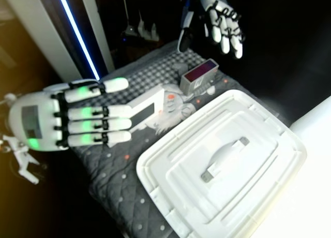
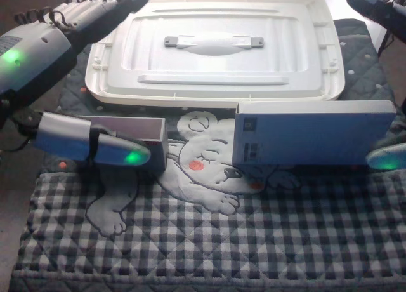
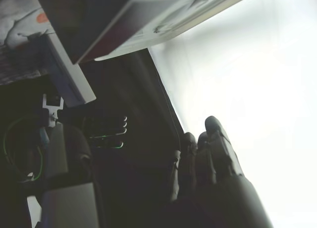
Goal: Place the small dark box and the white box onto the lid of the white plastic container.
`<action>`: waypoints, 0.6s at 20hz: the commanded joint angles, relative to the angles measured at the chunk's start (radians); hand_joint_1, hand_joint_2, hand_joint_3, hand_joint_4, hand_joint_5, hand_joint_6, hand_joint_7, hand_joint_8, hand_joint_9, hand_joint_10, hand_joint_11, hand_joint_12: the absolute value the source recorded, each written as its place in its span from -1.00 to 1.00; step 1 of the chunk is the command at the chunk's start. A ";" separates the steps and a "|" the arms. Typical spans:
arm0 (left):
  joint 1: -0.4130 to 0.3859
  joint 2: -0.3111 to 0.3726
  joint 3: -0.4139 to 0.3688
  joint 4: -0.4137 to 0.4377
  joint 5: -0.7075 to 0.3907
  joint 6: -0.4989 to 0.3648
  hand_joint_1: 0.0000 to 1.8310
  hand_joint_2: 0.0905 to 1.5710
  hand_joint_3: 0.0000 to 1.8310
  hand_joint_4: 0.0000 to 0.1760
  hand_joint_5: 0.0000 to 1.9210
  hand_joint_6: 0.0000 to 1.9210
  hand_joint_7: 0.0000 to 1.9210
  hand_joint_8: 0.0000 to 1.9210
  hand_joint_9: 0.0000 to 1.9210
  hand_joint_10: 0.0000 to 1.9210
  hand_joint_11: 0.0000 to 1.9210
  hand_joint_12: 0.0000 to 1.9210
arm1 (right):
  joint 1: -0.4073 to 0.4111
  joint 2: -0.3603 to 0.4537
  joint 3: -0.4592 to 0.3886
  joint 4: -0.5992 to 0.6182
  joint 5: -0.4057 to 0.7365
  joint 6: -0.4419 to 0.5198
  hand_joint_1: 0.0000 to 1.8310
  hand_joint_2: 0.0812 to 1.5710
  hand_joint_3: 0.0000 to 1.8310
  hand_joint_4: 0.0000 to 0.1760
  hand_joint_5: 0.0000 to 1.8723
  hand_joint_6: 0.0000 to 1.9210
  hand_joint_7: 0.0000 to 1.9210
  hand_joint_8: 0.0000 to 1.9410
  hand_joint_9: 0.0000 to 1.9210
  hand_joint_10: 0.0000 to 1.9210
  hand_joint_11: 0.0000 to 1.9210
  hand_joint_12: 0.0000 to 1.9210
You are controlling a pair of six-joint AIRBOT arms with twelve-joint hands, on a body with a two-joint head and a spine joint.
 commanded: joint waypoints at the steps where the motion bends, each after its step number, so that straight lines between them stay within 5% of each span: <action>1: -0.014 -0.002 0.006 -0.004 -0.108 0.000 -0.38 -0.18 -0.99 -0.29 -1.00 -1.00 -1.00 -1.00 -0.92 -1.00 -1.00 -0.72 | 0.003 0.008 0.005 0.030 0.111 0.003 -0.21 -0.25 -0.98 0.22 -0.96 -1.00 -0.95 -0.99 -1.00 -1.00 -1.00 -0.79; 4: -0.024 -0.011 0.016 0.002 -0.068 0.000 -0.36 -0.21 -1.00 -0.34 -1.00 -1.00 -0.99 -1.00 -0.93 -1.00 -1.00 -0.73 | 0.004 0.003 0.006 0.023 0.098 0.003 -0.23 -0.26 -1.00 0.22 -0.98 -1.00 -0.96 -1.00 -1.00 -1.00 -1.00 -0.90; 5: -0.028 -0.016 0.022 0.004 -0.047 0.000 -0.35 -0.20 -1.00 -0.56 -1.00 -1.00 -0.95 -0.99 -0.90 -0.99 -1.00 -0.70 | 0.005 -0.003 0.009 0.018 0.083 0.003 -0.23 -0.24 -0.99 0.11 -0.98 -1.00 -0.96 -1.00 -1.00 -1.00 -0.99 -0.90; 6: -0.029 -0.020 0.026 0.004 -0.029 0.000 -0.44 -0.11 -0.97 -1.00 -1.00 -1.00 -0.93 -0.98 -0.91 -1.00 -1.00 -0.70 | 0.006 -0.010 0.015 0.015 0.065 0.003 -0.19 -0.24 -0.99 0.16 -1.00 -1.00 -0.97 -1.00 -0.99 -1.00 -0.96 -0.88; 7: -0.029 -0.025 0.030 0.004 -0.012 0.000 -0.44 -0.11 -0.98 -1.00 -0.99 -1.00 -0.91 -0.99 -0.91 -1.00 -1.00 -0.68 | 0.011 -0.019 0.021 0.012 0.045 0.003 -0.18 -0.31 -1.00 0.12 -1.00 -1.00 -0.97 -1.00 -1.00 -1.00 -0.95 -0.87; 8: -0.029 -0.028 0.034 0.003 0.009 0.000 -0.39 -0.15 -1.00 -0.76 -0.96 -1.00 -0.89 -1.00 -0.89 -1.00 -1.00 -0.59 | 0.025 -0.027 0.028 0.003 0.021 0.003 -0.21 -0.35 -1.00 -0.04 -1.00 -1.00 -0.98 -1.00 -1.00 -1.00 -0.97 -0.88; 9: -0.028 -0.029 0.036 0.002 0.026 0.000 -0.33 -0.16 -1.00 -0.66 -0.96 -1.00 -0.93 -1.00 -0.90 -1.00 -1.00 -0.58 | 0.063 -0.037 0.033 -0.031 -0.024 0.003 -0.18 -0.36 -1.00 -0.36 -1.00 -1.00 -0.97 -0.99 -1.00 -1.00 -0.97 -0.88; 11: -0.018 -0.026 0.037 -0.005 0.044 0.000 -0.27 -0.16 -1.00 -0.67 -0.94 -1.00 -0.94 -1.00 -0.91 -1.00 -1.00 -0.62 | 0.104 -0.057 0.042 -0.079 -0.073 0.003 -0.12 -0.30 -1.00 -0.25 -0.98 -0.99 -0.94 -0.99 -1.00 -1.00 -0.98 -0.88; 12: -0.017 -0.026 0.039 -0.006 0.055 0.000 -0.26 -0.16 -1.00 -0.76 -0.93 -0.99 -0.94 -1.00 -0.92 -1.00 -1.00 -0.65 | 0.115 -0.064 0.046 -0.096 -0.089 0.003 -0.14 -0.29 -1.00 -0.01 -0.97 -0.99 -0.93 -0.99 -1.00 -1.00 -1.00 -0.90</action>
